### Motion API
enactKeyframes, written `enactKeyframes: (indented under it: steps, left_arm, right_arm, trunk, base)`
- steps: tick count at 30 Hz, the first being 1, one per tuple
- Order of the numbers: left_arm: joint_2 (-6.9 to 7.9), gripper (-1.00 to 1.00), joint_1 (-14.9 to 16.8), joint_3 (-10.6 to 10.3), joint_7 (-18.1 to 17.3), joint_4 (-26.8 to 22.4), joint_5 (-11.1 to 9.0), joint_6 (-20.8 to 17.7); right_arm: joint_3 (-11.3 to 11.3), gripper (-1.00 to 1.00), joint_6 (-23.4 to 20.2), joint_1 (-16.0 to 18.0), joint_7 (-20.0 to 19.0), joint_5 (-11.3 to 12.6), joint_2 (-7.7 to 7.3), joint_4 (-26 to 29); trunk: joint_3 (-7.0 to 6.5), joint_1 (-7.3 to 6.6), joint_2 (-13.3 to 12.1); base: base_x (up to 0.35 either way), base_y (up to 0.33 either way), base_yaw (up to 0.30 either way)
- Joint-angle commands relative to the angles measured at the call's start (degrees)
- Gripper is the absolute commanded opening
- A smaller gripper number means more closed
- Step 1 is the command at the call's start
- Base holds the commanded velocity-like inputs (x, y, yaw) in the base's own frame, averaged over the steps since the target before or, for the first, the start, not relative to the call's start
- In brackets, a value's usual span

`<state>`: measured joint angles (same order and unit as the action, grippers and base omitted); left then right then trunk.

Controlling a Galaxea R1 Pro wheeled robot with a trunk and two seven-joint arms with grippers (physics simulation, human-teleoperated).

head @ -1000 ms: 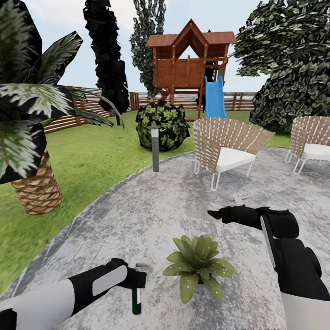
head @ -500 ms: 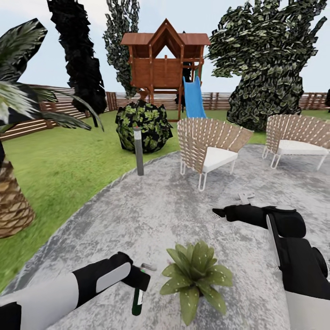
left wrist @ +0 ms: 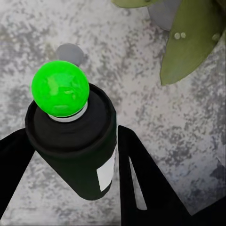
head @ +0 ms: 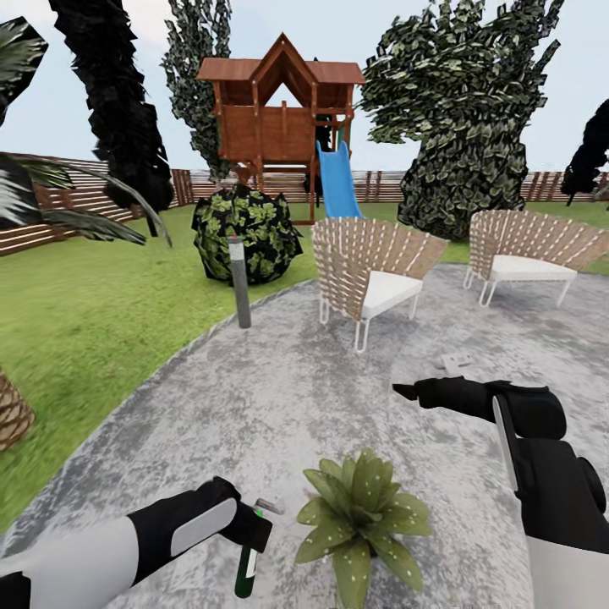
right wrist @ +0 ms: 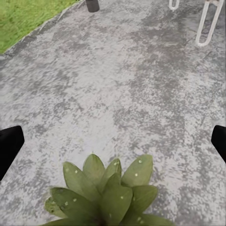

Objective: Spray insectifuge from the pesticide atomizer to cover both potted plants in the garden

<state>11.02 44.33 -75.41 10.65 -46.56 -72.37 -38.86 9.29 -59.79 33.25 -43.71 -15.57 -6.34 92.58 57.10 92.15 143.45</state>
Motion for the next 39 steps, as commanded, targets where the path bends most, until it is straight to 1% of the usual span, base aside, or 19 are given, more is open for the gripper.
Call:
enactKeyframes:
  steps: [1,7,8,10,12,13,15,16,17,18,19,21,25,26,27,28,31,35,39]
  left_arm:
    - [0.06,-1.00,0.1,-0.2,0.5,-0.1,-0.6,0.1]
    - [-0.29,-1.00,0.1,-0.2,0.0,0.0,-0.5,-0.9]
    - [-0.60,-1.00,0.1,-0.2,0.3,0.7,-0.6,-2.3]
    - [-0.45,-1.00,0.1,0.0,1.0,0.9,-0.7,-2.6]
    - [-0.74,-1.00,0.1,1.6,5.8,1.0,-0.7,-2.3]
    - [-2.26,-1.00,0.1,2.1,9.9,2.4,-0.5,-2.3]
    - [-4.59,-1.00,0.2,1.9,10.8,5.0,-0.1,-2.8]
    - [-5.85,-1.00,0.3,1.9,11.1,6.0,0.8,-3.0]
    - [-6.39,-1.00,0.4,1.9,11.1,6.4,1.4,-3.0]
    - [-7.20,-1.00,0.3,2.0,11.2,7.0,3.0,-3.1]
    - [-7.75,-1.00,0.3,2.1,11.3,7.4,4.3,-3.1]
    - [-8.19,-1.00,0.2,2.3,11.4,7.8,5.7,-2.7]
    - [-8.20,-1.00,0.1,2.4,11.3,8.0,6.3,-2.6]
    - [-8.25,-1.00,0.1,2.5,11.0,8.0,6.1,-3.1]
    - [-8.42,-1.00,0.4,2.5,10.9,8.0,6.0,-5.2]
    - [-8.62,-1.00,1.4,2.9,10.8,8.0,6.0,-10.5]
    - [-9.09,-1.00,3.7,5.9,10.9,8.3,6.2,-16.8]
    - [-10.58,-1.00,5.3,8.0,11.0,11.6,6.6,-18.9]
    - [-10.94,-1.00,5.2,8.5,11.0,12.4,6.6,-18.8]
  right_arm:
    - [0.0,1.00,-0.2,0.1,-0.6,-0.6,0.07,0.1]
    - [0.0,1.00,-0.2,0.1,-0.6,-0.6,-0.07,0.1]
    - [0.1,1.00,-0.2,0.1,-0.6,-0.6,-0.20,0.1]
    - [0.0,1.00,-0.2,0.3,-0.6,-0.6,-0.16,0.1]
    - [0.1,1.00,-0.2,0.3,-0.6,-0.6,-0.14,0.1]
    - [0.0,1.00,-0.2,0.3,-0.6,-0.6,-0.14,0.1]
    - [0.0,1.00,-0.2,0.3,-0.6,-0.6,-0.15,0.1]
    - [0.0,1.00,-0.2,0.3,-0.6,-0.6,-0.16,0.1]
    - [0.0,1.00,-0.2,0.3,-0.6,-0.6,-0.18,0.1]
    - [0.0,1.00,-0.2,0.3,-0.6,-0.6,-0.19,0.1]
    - [0.0,1.00,-0.2,0.3,-0.6,-0.6,-0.21,0.1]
    - [0.0,1.00,-0.2,0.3,-0.6,-0.6,-0.19,0.1]
    - [0.0,1.00,-0.2,0.3,-0.6,-0.6,-0.17,0.1]
    - [0.0,1.00,-0.2,0.3,-0.6,-0.6,-0.17,0.1]
    - [0.0,1.00,-0.2,0.3,-0.6,-0.6,-0.17,0.1]
    - [0.0,1.00,-0.2,0.3,-0.6,-0.6,-0.17,0.1]
    - [0.1,1.00,-0.2,0.3,-0.6,-0.6,-0.17,0.1]
    - [0.1,1.00,-0.2,0.4,-0.6,-0.6,-0.17,0.1]
    - [0.1,1.00,-0.2,0.3,-0.6,-0.6,-0.19,0.1]
  trunk:
    - [0.06,-0.01,0.0]
    - [0.06,-0.01,0.0]
    - [0.06,-0.01,0.0]
    - [0.06,-0.01,0.0]
    - [0.06,-0.01,0.0]
    - [0.06,-0.01,0.0]
    - [0.06,-0.01,0.0]
    - [0.06,-0.01,0.0]
    - [0.06,-0.01,0.0]
    - [0.06,-0.01,0.0]
    - [0.06,-0.01,0.0]
    - [0.06,-0.01,0.0]
    - [0.06,-0.01,0.0]
    - [0.06,-0.01,0.0]
    - [0.06,-0.01,0.0]
    - [0.06,-0.01,0.0]
    - [0.06,-0.01,0.0]
    - [0.06,-0.01,0.0]
    - [0.06,-0.01,0.0]
  base:
    - [-0.009,0.322,-0.238]
    - [0.105,0.301,-0.275]
    - [0.145,0.120,-0.278]
    - [0.049,0.040,-0.278]
    - [0.008,0.007,-0.278]
    - [0.002,0.001,-0.278]
    - [0.001,0.001,-0.278]
    - [0.000,0.000,-0.278]
    - [0.000,0.000,-0.278]
    - [0.000,0.000,-0.278]
    - [0.000,0.000,-0.278]
    - [0.000,0.000,-0.278]
    - [0.000,0.000,-0.278]
    - [0.000,0.000,-0.224]
    - [0.000,0.000,-0.115]
    - [0.000,0.000,-0.047]
    - [0.000,0.000,-0.021]
    - [0.000,0.000,-0.006]
    - [0.000,0.000,0.000]
